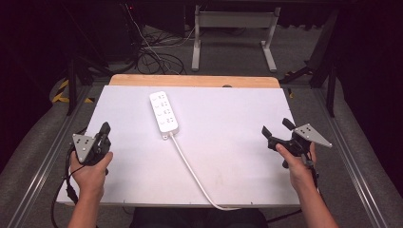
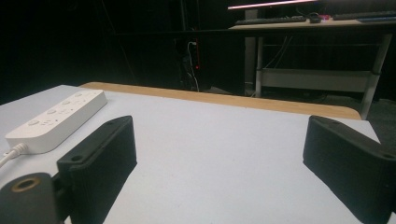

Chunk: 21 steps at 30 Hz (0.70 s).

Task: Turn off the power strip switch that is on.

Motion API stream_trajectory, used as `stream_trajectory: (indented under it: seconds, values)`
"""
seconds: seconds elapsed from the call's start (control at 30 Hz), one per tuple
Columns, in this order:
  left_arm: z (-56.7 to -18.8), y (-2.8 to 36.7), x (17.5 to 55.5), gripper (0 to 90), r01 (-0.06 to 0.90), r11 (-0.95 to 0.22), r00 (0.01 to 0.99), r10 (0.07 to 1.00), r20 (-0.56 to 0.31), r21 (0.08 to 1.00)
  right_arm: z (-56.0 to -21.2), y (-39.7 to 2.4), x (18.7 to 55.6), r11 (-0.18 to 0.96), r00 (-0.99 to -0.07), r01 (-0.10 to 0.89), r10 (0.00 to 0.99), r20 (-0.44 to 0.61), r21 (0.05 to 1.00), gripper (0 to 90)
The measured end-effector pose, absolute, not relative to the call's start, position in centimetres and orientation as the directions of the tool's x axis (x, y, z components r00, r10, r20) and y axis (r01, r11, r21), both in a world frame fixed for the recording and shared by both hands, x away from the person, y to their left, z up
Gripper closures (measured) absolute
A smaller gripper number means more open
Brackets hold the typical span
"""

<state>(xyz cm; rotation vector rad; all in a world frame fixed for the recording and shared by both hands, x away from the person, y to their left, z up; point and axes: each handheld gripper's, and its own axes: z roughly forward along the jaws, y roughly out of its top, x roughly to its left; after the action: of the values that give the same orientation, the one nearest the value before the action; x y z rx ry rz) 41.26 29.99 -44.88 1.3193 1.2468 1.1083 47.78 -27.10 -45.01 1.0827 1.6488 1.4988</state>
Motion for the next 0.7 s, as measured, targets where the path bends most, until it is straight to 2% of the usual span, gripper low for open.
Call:
stream_trajectory:
  seconds: [0.37, 0.7]
  values:
    - [-44.8, 29.2, 42.0, 90.0, 0.098, -0.02, 0.104, 0.995, 0.01, 0.995, -45.0, -27.0, 47.4, 0.018, -0.452, 0.145, 0.891, 0.049, 0.989, 9.6]
    - [-44.4, 27.5, 44.1, 90.0, 0.102, -0.082, 0.217, 0.974, 0.058, 0.991, -45.0, -27.3, 47.2, 0.01, -0.442, 0.147, 0.895, 0.056, 0.989, 9.8]
